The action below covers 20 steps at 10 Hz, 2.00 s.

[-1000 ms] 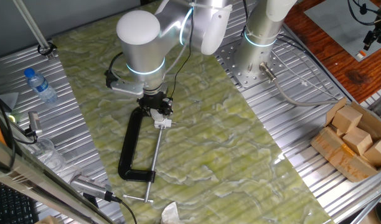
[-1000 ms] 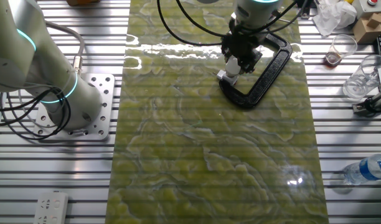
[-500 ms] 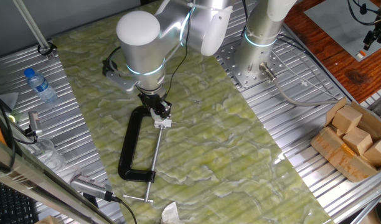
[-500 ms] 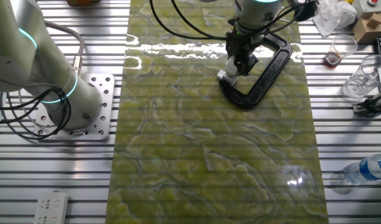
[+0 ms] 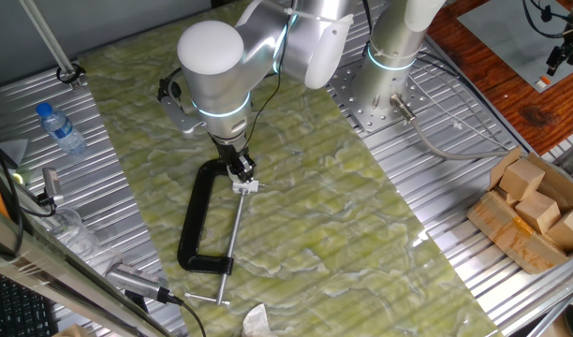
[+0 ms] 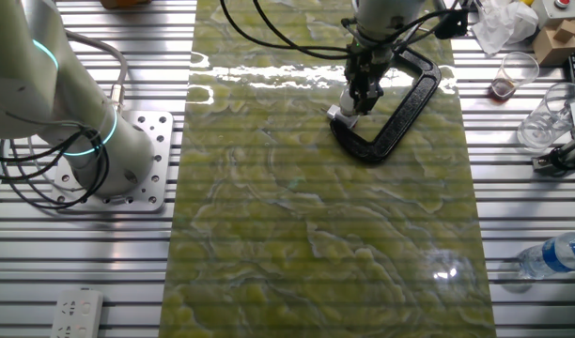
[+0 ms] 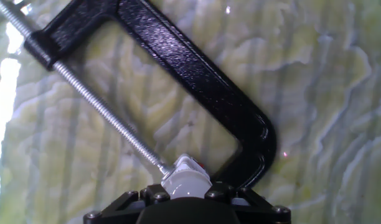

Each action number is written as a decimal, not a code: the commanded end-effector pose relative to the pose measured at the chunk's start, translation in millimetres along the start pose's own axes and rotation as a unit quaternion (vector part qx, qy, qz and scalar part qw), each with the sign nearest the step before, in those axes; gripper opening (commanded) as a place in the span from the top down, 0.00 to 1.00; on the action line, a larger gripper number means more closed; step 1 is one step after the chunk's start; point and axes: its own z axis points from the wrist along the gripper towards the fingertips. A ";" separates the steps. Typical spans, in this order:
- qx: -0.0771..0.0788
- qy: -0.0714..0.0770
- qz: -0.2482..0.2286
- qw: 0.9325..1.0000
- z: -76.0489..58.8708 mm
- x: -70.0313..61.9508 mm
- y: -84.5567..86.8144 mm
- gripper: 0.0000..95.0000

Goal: Install the light bulb by rotating it

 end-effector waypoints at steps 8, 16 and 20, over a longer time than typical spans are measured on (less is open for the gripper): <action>0.000 -0.001 -0.003 1.000 0.4 -0.1 -0.1 0.80; 0.000 -0.001 -0.003 1.000 0.4 -0.1 -0.1 0.80; 0.026 0.008 -0.086 0.996 -1.1 0.0 0.0 0.20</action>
